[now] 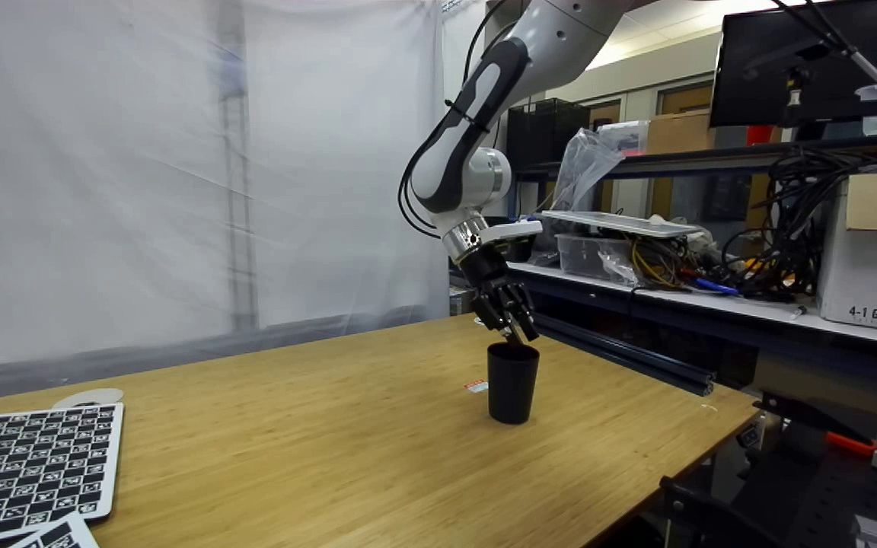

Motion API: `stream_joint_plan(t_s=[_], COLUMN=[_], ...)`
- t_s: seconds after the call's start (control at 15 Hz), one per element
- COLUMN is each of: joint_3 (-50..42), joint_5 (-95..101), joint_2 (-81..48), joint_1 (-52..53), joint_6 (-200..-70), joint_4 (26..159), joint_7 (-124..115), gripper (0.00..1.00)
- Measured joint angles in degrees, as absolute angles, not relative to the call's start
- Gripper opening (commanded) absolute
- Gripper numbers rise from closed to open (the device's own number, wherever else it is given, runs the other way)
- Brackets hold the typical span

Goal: Take the marker out of the cup and put it on the table

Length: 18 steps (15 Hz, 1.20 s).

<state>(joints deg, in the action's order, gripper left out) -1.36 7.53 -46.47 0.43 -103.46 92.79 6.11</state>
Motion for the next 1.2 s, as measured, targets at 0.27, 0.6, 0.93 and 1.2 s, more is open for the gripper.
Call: stream_joint_plan(t_s=[0.27,0.6,0.93,1.2], joint_3=[-1.36,-1.36,-1.36,-1.36], joint_5=[7.62,7.74,8.40,8.72], joint_2=[-47.15,-47.36,-48.65,-50.25], joint_1=[0.41,0.42,0.45,0.54], joint_6=[-103.00,-102.68,-102.22,-101.10], joint_4=[92.04,92.03,91.46,90.20], joint_7=[6.50,6.94,7.30,7.55], gripper=[0.45,0.53,0.43,0.34])
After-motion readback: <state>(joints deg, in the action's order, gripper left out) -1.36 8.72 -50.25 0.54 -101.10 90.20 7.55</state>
